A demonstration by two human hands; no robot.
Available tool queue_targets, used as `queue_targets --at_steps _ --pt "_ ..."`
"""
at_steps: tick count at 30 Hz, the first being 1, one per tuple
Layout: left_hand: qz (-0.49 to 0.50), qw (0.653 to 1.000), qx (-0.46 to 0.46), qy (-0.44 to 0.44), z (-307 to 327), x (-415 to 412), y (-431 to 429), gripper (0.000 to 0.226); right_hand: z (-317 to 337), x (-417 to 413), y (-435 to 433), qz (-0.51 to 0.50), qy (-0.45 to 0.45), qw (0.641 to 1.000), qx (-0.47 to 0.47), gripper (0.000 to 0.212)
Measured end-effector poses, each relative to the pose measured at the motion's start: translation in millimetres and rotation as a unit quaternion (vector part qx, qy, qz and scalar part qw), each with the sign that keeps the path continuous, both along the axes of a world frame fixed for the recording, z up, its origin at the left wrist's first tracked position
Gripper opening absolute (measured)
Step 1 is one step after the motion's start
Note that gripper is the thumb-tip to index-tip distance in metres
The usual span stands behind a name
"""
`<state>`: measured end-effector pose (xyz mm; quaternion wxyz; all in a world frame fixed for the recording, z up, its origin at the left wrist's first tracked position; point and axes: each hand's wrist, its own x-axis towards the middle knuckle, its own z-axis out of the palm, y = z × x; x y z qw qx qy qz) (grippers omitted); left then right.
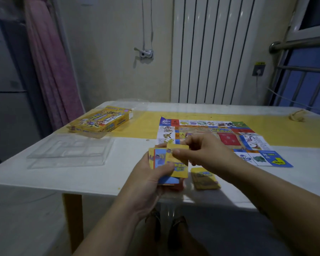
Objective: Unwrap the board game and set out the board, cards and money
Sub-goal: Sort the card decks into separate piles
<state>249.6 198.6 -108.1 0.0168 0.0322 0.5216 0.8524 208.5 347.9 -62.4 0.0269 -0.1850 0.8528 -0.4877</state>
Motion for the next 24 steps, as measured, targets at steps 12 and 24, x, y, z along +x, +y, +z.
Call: queue_targets --at_steps 12,24 --pt "0.104 0.986 -0.125 0.029 2.9 -25.3 30.8 0.031 5.9 14.2 42.0 0.005 0.004 0.999 0.049 0.031" --pt "0.042 0.981 0.148 -0.121 15.7 -27.9 27.6 0.025 -17.5 4.8 64.6 -0.051 0.029 0.992 0.114 0.015"
